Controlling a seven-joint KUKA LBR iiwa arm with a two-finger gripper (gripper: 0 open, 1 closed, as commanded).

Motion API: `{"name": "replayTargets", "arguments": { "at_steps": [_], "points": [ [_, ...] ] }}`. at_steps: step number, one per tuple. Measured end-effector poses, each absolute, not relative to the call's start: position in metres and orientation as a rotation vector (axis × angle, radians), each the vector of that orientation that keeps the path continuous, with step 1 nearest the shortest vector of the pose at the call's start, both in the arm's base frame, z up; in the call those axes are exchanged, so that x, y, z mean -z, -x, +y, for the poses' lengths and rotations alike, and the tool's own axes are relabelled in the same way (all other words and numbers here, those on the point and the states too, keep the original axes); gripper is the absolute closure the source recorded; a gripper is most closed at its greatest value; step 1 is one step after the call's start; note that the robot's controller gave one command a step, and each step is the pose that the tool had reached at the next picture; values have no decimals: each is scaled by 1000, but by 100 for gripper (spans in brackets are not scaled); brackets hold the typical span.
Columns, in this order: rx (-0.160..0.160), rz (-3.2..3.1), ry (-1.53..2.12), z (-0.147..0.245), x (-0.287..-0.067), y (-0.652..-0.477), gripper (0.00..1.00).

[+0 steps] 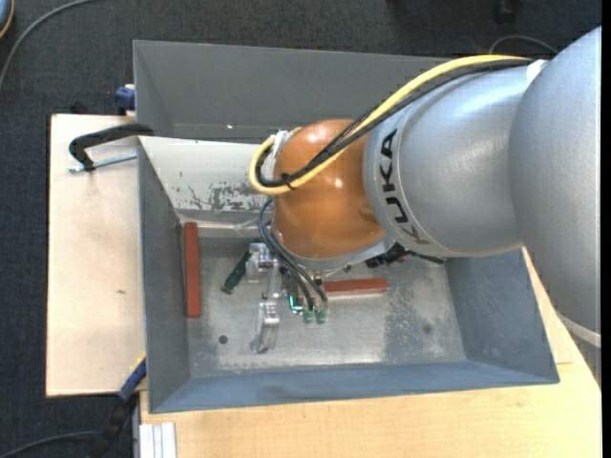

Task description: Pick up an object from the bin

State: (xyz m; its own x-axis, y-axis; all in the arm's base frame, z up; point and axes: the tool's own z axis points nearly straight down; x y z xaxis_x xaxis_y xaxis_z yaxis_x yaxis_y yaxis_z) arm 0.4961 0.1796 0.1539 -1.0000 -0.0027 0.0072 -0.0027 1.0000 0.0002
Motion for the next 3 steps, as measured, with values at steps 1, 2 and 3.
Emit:
{"name": "replayTargets", "arguments": {
  "at_steps": [1,2,3],
  "points": [
    [1,-3143,-174,157,-67,-591,0],
    [5,-3142,-177,160,-71,-590,100],
    [3,-3123,-408,144,-200,-594,100]
  ]
}}
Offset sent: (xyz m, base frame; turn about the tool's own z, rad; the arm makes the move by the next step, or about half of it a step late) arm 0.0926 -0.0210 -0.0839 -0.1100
